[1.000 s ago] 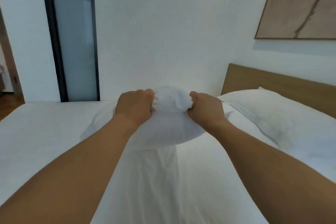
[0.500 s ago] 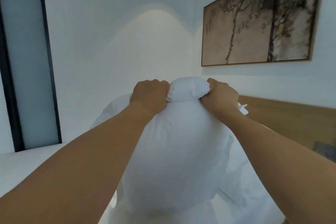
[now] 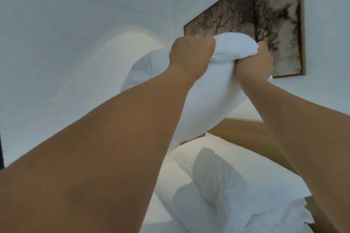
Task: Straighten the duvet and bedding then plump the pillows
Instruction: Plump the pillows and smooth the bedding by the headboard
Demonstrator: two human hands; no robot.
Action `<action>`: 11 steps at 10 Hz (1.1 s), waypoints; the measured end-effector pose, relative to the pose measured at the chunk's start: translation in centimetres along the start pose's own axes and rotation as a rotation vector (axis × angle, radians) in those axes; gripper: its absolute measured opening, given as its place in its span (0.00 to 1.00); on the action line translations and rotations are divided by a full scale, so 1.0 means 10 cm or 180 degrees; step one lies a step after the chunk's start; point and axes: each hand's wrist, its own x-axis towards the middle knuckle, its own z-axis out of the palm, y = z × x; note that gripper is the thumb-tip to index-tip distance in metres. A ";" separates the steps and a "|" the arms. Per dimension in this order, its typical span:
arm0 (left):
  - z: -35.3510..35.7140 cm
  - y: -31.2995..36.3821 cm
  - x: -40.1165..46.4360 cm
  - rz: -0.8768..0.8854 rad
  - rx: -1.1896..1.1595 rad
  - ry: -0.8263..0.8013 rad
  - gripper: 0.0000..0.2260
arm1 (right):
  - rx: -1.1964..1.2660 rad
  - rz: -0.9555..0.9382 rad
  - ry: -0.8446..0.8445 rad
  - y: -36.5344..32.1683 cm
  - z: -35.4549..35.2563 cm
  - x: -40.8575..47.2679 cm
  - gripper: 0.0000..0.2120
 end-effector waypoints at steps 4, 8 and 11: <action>2.98 2.95 -1.70 0.1424 -0.1923 -0.2724 0.49 | 0.1920 0.3905 0.0164 3.92 0.44 -0.13 0.20; 3.77 2.14 -2.87 -0.4083 -0.3123 -0.1994 0.51 | 0.1261 0.2815 0.0228 4.81 1.12 -0.28 0.21; 4.15 2.18 -2.86 -0.5995 -0.5902 -0.2027 0.41 | 0.1224 0.3084 -0.1038 3.93 1.36 -0.76 0.23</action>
